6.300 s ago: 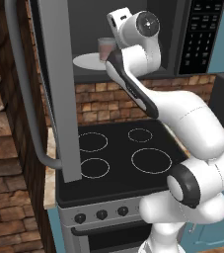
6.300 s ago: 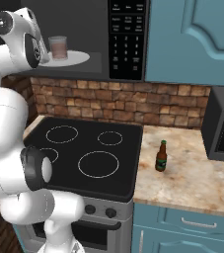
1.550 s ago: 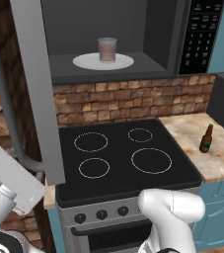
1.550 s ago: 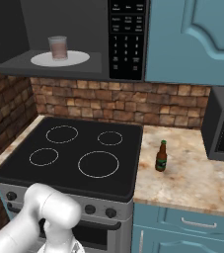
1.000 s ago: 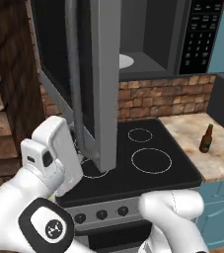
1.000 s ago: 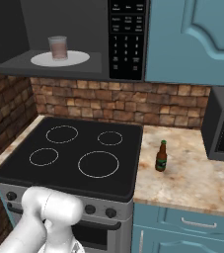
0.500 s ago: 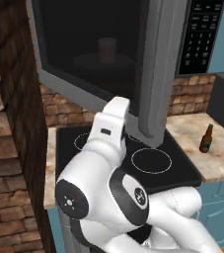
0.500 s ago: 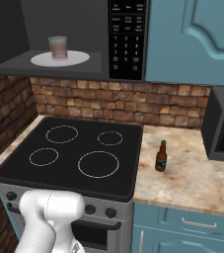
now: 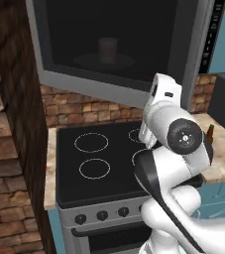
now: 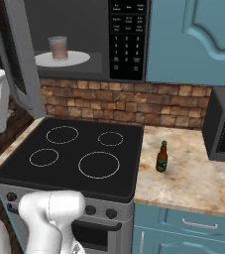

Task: Place the microwavable item in the microwave. Then, close the microwave door and press the start button.

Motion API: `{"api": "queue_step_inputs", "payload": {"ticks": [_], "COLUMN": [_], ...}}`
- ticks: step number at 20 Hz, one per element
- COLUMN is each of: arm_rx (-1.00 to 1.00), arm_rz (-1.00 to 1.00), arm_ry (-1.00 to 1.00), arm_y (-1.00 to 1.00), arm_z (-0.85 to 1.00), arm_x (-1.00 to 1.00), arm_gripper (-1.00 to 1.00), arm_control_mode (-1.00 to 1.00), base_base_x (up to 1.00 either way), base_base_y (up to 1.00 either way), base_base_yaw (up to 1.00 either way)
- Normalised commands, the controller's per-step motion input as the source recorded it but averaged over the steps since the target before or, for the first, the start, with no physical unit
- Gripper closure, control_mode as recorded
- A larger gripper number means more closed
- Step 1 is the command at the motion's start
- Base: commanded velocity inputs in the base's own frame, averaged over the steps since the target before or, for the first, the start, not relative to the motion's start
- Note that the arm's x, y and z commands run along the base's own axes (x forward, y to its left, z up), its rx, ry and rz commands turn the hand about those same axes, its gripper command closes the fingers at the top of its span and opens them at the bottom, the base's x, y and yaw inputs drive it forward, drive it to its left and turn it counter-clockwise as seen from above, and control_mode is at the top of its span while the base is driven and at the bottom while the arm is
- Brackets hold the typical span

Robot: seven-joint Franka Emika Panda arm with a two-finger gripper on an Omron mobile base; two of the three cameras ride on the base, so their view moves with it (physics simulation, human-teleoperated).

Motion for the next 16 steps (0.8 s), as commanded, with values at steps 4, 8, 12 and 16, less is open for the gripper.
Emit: {"api": "queue_step_inputs", "payload": {"ticks": [4, 8, 12, 16], "arm_rx": [0.07, 0.01, 0.00, 0.00], "arm_rz": [0.28, 0.14, 0.07, 0.03], "arm_ry": [0.14, 0.14, 0.13, 0.11], "arm_y": [-0.42, -0.12, -0.02, -0.01], "arm_z": [0.44, 0.44, 0.32, 0.20], "arm_x": [0.99, 1.00, 0.98, 0.84], "arm_gripper": [-1.00, -1.00, -1.00, -1.00], "arm_control_mode": [-1.00, -1.00, -1.00, -1.00], "base_base_x": [0.00, 0.00, 0.00, 0.00], "base_base_y": [0.00, 0.00, 0.00, 0.00], "base_base_yaw": [0.00, 0.00, 0.00, 0.00]}}
